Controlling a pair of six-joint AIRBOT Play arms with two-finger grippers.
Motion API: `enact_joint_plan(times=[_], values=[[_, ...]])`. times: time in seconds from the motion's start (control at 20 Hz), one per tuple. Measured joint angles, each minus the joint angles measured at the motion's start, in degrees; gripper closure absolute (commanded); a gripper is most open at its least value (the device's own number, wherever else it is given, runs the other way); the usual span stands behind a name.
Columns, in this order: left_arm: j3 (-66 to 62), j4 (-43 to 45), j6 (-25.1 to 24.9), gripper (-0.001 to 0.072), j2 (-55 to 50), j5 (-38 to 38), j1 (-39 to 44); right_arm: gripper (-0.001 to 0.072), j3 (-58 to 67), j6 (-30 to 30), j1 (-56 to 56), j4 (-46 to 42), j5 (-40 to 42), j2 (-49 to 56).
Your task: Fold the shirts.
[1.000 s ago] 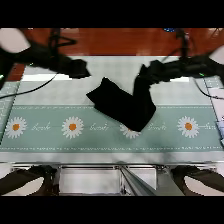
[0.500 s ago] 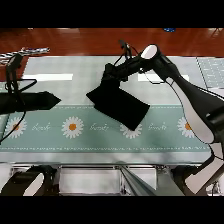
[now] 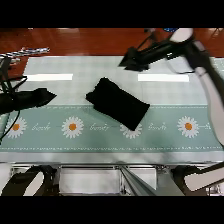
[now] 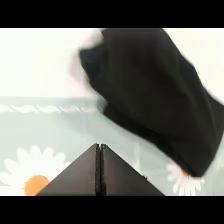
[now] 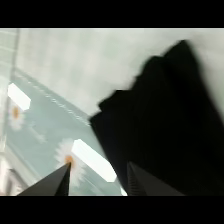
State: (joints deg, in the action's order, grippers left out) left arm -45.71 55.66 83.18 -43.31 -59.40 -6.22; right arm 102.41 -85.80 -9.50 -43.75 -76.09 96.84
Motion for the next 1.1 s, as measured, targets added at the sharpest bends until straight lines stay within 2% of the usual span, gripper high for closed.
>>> enact_joint_plan(times=[0.15,0.25,0.4,0.55,0.7,0.85,1.05,1.1], values=[[-0.7,-0.3,0.0,0.0688,0.9,-2.6,-3.5,0.0297,-7.5,-1.0,7.5,-14.1,-6.1,-14.1],[-0.9,-0.4,0.0,0.0688,1.7,-4.0,-4.3,0.0297,-19.5,-3.0,11.9,-20.5,-2.6,-25.3],[-1.0,-0.4,0.0,0.0688,2.4,-5.1,-3.6,0.0297,-42.3,-7.9,15.8,-23.4,7.1,-39.5],[-1.0,-0.5,0.0,0.0688,2.6,-5.5,-1.8,0.0297,-62.5,-9.9,16.2,-17.5,16.5,-45.8],[-0.6,-0.6,0.0,0.0688,2.6,-5.5,-0.2,0.0297,-73.0,-8.6,12.9,-9.0,24.9,-44.4],[0.2,-0.6,0.0,0.0688,2.5,-5.4,0.7,0.0297,-75.8,-4.7,8.3,0.4,31.0,-38.0],[2.1,-0.7,0.0,0.0687,2.5,-5.2,1.1,0.0300,-72.5,2.1,2.7,12.4,34.0,-26.8],[2.7,-0.7,0.0,0.0688,2.5,-5.1,1.2,0.0355,-70.9,3.4,1.2,15.2,34.1,-24.0]])
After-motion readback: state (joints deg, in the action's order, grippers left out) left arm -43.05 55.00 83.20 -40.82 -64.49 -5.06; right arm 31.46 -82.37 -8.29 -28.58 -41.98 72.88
